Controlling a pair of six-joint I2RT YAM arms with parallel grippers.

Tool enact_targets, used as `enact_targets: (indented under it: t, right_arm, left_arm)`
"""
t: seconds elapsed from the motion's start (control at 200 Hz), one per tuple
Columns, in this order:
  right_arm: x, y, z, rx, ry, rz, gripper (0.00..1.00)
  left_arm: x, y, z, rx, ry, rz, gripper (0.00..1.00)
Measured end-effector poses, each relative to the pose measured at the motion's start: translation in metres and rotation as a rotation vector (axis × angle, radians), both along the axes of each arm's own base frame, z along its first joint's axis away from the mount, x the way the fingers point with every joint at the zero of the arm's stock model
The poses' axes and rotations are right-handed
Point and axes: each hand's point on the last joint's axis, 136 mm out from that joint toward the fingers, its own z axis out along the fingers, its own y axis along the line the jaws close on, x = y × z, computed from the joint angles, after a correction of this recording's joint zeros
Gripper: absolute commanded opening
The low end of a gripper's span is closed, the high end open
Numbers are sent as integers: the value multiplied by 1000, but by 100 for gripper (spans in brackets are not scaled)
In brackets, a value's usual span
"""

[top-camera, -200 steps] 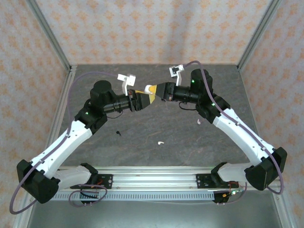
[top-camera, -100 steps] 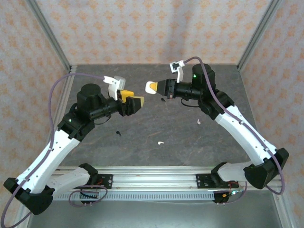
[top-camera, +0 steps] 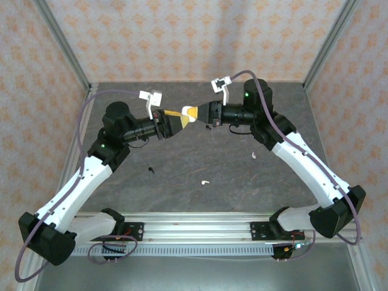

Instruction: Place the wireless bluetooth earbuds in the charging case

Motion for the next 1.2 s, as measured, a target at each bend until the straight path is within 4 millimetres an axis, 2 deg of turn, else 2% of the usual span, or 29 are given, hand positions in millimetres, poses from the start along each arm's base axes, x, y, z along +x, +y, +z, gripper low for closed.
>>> enact_targets:
  t: [0.165, 0.355, 0.435, 0.55, 0.796, 1.021, 1.201]
  right_arm:
    - [-1, 1, 3, 12, -10, 9, 17]
    - [-1, 1, 4, 16, -8, 8, 18]
    - [0, 1, 4, 17, -3, 8, 18]
    - [1, -1, 5, 20, -3, 2, 20]
    - [4, 1, 1, 16, 6, 10, 30]
    - [-1, 10, -12, -12, 34, 50, 40]
    - [-1, 12, -17, -38, 43, 55, 43]
  left_arm:
    - [-2, -4, 7, -37, 6, -32, 45]
    - [-5, -6, 10, -47, 6, -62, 27]
    - [-7, -7, 10, -44, -2, -70, 18]
    - [-5, -7, 11, -40, 1, -75, 0]
    - [-5, -6, 6, 32, -31, -71, 0]
    - [-12, 5, -6, 121, -96, -16, 0]
    - [-15, 10, -11, 165, -156, 8, 0]
